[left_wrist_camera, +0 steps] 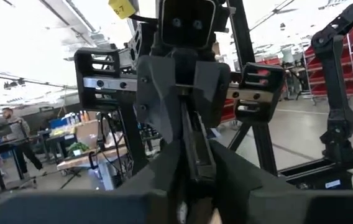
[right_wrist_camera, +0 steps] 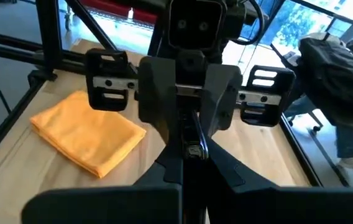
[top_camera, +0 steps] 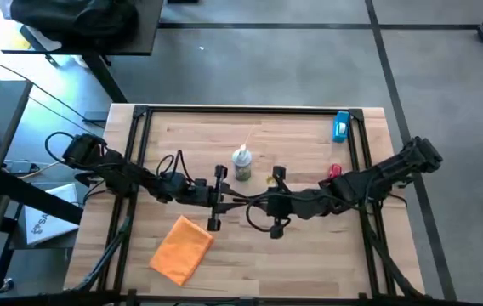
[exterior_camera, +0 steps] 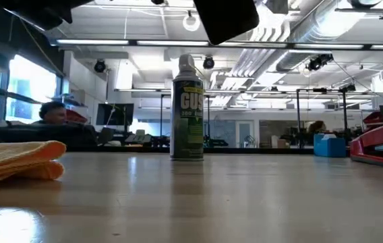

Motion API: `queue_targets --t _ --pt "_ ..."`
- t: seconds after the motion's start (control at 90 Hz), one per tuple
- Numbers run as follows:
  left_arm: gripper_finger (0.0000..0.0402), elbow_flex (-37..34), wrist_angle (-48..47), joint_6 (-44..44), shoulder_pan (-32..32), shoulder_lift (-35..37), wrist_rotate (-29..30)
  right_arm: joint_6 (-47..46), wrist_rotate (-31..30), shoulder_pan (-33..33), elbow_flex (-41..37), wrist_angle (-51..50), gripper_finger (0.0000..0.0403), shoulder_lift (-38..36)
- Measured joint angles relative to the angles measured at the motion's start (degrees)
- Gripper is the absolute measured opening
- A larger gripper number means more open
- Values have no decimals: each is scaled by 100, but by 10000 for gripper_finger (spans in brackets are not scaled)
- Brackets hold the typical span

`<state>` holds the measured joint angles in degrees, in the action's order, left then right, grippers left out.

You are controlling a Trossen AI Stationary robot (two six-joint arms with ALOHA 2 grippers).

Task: Apply microfiber cloth
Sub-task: Wipe the black cellphone using the green microfiber cloth

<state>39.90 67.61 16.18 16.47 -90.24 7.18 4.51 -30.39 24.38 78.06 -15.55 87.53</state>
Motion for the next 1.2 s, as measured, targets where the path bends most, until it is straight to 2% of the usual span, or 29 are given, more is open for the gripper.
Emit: queue_targets --t 0.133,0.222,0.433,0.589,0.7,0.978,1.2 --pt "17 0 -28 -130 19 25 151 -92 93 -4 0 -7 2 0" --pt "20 0 -181 -224 63 118 224 -109 206 -4 0 9 18 0" --pt "15 0 -999 -248 309 677 390 -129 251 2 0 40 107 -9" --pt "15 0 -2082 -111 672 1287 1019 -183 245 13 -2 40 165 -11" --pt "15 0 -2628 -106 901 1647 1390 -296 200 11 -2 118 188 -13" --pt "15 0 -2782 -42 1016 1719 1842 -172 202 -140 -7 936 186 422" --pt "17 0 -2824 -47 1014 1712 1937 302 208 -198 -7 1664 146 637"
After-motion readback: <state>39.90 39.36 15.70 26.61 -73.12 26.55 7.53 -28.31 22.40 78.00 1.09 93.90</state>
